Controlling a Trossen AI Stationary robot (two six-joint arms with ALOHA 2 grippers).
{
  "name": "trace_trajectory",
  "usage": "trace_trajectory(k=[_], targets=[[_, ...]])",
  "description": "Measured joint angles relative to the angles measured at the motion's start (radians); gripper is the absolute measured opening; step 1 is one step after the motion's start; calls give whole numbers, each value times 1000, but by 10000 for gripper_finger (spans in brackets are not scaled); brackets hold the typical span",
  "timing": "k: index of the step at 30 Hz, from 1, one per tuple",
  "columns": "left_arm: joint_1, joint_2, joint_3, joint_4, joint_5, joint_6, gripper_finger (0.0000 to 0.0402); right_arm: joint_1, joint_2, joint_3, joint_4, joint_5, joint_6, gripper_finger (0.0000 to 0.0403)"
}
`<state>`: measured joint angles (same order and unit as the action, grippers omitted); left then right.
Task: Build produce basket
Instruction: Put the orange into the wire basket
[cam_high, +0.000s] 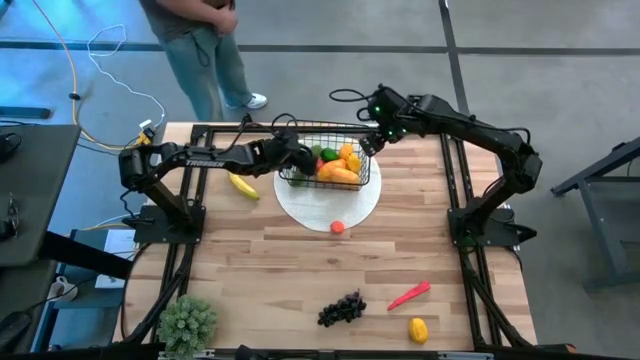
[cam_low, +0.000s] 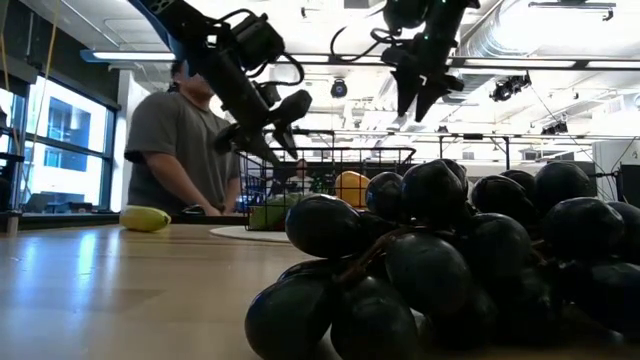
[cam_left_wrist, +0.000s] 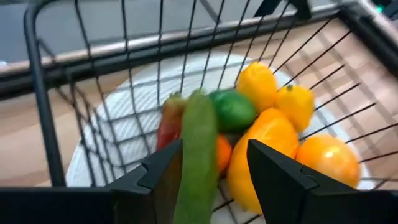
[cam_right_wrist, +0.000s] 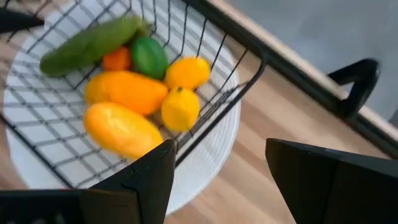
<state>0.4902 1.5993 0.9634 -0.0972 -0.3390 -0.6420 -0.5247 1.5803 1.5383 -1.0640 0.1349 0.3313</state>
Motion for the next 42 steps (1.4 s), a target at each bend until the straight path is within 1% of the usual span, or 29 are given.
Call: trace_trajectory(k=[8, 12, 18, 22, 28, 31, 36, 42], targets=[[3, -1, 102, -23, 51, 116, 170, 1, 0, 0, -80, -105, 38, 232], [7, -14, 165, -126, 52, 183, 170, 7, 0, 0, -113, -150, 84, 232], [15, -52, 249, -291, 51, 317, 170, 51, 0, 0, -126, -171, 163, 232], [20, -100, 285, -388, 48, 401, 170, 105, 0, 0, -126, -174, 245, 232], [20, -181, 291, -461, 31, 504, 170, 200, 0, 0, -117, -173, 351, 232], [20, -216, 291, -499, 34, 525, 170, 250, 0, 0, -114, -173, 386, 232], [20, -255, 291, -575, 55, 527, 170, 329, 0, 0, -105, -157, 387, 232], [20, -297, 291, -671, 117, 541, 170, 414, 13, 0, -22, -122, 412, 232]])
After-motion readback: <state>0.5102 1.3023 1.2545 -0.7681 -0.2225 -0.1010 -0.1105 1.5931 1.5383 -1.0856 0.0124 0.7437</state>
